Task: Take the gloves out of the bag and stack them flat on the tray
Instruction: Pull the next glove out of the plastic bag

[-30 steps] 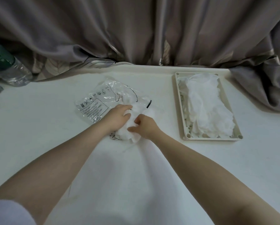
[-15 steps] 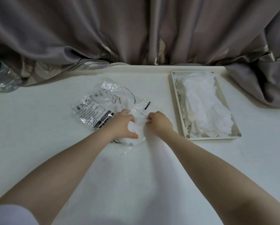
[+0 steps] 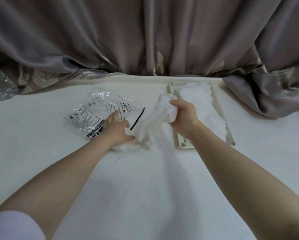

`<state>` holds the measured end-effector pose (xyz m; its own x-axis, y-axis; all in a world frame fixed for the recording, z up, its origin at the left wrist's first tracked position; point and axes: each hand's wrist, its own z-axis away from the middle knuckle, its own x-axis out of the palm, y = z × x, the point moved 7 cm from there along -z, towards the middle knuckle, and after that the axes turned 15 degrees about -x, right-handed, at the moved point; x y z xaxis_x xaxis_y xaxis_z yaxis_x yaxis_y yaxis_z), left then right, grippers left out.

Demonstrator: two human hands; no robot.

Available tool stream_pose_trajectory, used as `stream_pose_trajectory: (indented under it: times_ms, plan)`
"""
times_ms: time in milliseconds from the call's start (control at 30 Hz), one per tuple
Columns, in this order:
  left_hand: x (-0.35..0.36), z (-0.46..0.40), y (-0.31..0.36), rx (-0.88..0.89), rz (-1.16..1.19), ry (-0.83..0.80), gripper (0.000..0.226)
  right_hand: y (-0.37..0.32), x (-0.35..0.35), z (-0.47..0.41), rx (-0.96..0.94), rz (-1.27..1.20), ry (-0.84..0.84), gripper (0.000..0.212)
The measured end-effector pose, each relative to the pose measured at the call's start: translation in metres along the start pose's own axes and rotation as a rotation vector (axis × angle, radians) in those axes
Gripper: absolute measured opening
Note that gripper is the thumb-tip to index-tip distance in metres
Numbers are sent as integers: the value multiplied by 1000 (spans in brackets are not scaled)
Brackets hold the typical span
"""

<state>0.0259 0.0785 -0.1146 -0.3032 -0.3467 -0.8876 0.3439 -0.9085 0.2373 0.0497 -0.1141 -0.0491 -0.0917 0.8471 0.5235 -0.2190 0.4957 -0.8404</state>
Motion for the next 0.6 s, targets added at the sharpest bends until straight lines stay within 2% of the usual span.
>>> stream_pose_trajectory:
  times_ms: [67,100,133,233,267,300,367,400,467,533,600]
  plan:
    - [-23,15,23,138,197,171,37,-10,-1,7,18,14,-35,13]
    - [-33,27,38,208,322,201,34,-15,-2,11,17,41,-62,9]
    - [-39,35,51,254,461,149,34,-18,-2,12,11,57,-87,7]
    - [-30,67,100,288,897,-367,37,-29,-6,20,-31,62,-133,26]
    - [-27,75,113,304,952,-449,41,-33,-9,23,-40,56,-142,26]
    - [-24,80,123,304,957,-460,41,-39,-12,25,-48,61,-151,22]
    - [-21,83,133,278,979,-445,27,-48,-21,30,-44,101,-155,13]
    - [-18,84,136,258,1006,-464,23,-52,-27,32,-43,131,-155,18]
    - [-9,86,141,246,1023,-555,31,-60,-43,36,-38,196,-150,27]
    - [-3,90,143,247,992,-657,48,-66,-52,41,-18,238,-175,33]
    - [4,95,149,240,947,-726,54,-74,-62,45,-13,236,-186,29]
